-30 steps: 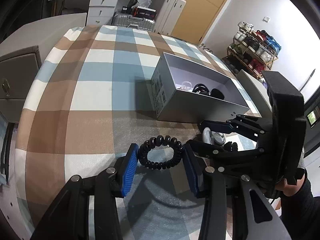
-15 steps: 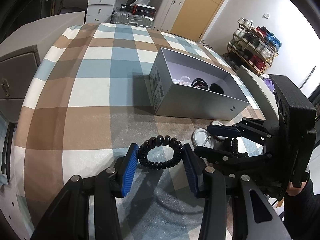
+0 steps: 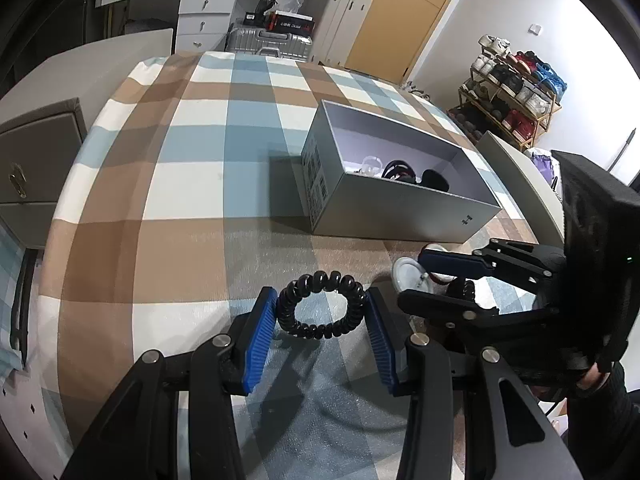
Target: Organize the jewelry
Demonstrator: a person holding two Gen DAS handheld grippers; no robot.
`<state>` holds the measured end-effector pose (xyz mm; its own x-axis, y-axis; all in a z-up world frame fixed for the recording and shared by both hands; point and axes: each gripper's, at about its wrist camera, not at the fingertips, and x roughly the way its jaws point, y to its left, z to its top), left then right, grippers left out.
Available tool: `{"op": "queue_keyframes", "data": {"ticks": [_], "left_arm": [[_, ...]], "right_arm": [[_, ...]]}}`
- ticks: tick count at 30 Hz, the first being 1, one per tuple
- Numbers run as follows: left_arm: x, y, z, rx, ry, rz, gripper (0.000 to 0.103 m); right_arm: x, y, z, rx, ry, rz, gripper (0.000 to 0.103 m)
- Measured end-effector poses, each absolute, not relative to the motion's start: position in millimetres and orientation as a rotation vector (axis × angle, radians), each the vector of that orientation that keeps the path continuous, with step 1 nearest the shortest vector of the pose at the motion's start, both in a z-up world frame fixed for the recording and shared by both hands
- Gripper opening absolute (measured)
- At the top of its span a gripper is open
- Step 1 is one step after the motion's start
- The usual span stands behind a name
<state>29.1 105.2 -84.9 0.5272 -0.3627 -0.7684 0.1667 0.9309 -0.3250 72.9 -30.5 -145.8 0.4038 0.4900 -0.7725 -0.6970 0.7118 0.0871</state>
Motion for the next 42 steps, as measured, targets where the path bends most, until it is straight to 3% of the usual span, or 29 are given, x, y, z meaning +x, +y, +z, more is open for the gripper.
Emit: {"op": "queue_keyframes", "data": {"ticks": [23,42], "left_arm": [[88,63,-29,-0.155,0.836,-0.352,0.039],[134,28,-53,-0.175,0.930,-0.440,0.039]], "right_arm": [[104,-113,-55,0.079,0.593,0.790,0.042],[165,-126,-89,0.108,0.696,0.766,0.042]]}}
